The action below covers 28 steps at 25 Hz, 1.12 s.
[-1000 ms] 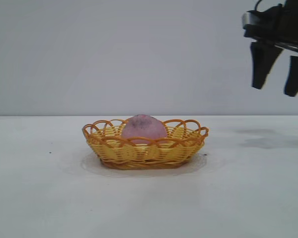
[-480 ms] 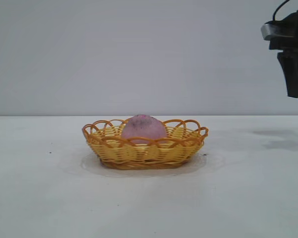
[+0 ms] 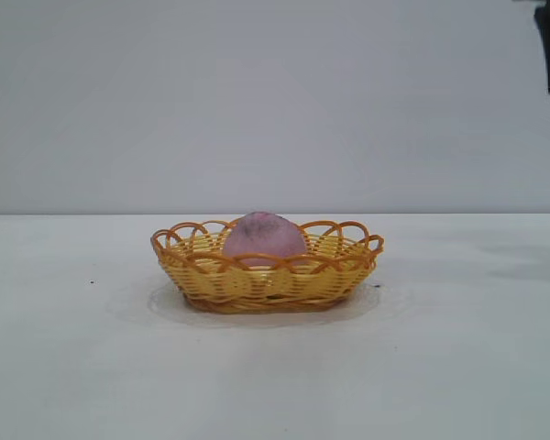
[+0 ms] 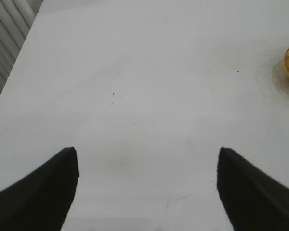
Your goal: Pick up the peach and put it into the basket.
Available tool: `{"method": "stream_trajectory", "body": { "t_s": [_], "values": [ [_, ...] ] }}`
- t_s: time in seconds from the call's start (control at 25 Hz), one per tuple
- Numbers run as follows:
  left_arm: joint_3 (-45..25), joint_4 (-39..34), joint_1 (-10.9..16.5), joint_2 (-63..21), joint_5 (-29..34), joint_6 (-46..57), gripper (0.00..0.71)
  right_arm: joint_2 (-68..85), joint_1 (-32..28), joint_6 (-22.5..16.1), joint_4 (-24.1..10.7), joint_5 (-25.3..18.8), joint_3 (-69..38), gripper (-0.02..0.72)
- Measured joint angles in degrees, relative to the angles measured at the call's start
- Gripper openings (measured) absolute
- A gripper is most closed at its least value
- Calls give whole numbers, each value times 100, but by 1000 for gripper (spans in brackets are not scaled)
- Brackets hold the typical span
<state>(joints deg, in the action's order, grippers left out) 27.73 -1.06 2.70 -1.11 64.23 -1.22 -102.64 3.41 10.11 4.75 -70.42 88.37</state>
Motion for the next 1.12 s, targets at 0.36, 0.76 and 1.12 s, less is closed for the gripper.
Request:
{"method": "stream_trajectory", "body": {
  "t_s": [0.36, 0.76, 1.12],
  "values": [
    [0, 0, 0, 0, 0, 0, 555, 2013, 0, 0, 79, -34, -1306, 425],
    [0, 0, -22, 0, 0, 0, 555, 4571, 0, 0, 106, -123, -2573, 425],
    [0, 0, -22, 0, 0, 0, 555, 7007, 0, 0, 106, 198, -4055, 425]
  ]
}}
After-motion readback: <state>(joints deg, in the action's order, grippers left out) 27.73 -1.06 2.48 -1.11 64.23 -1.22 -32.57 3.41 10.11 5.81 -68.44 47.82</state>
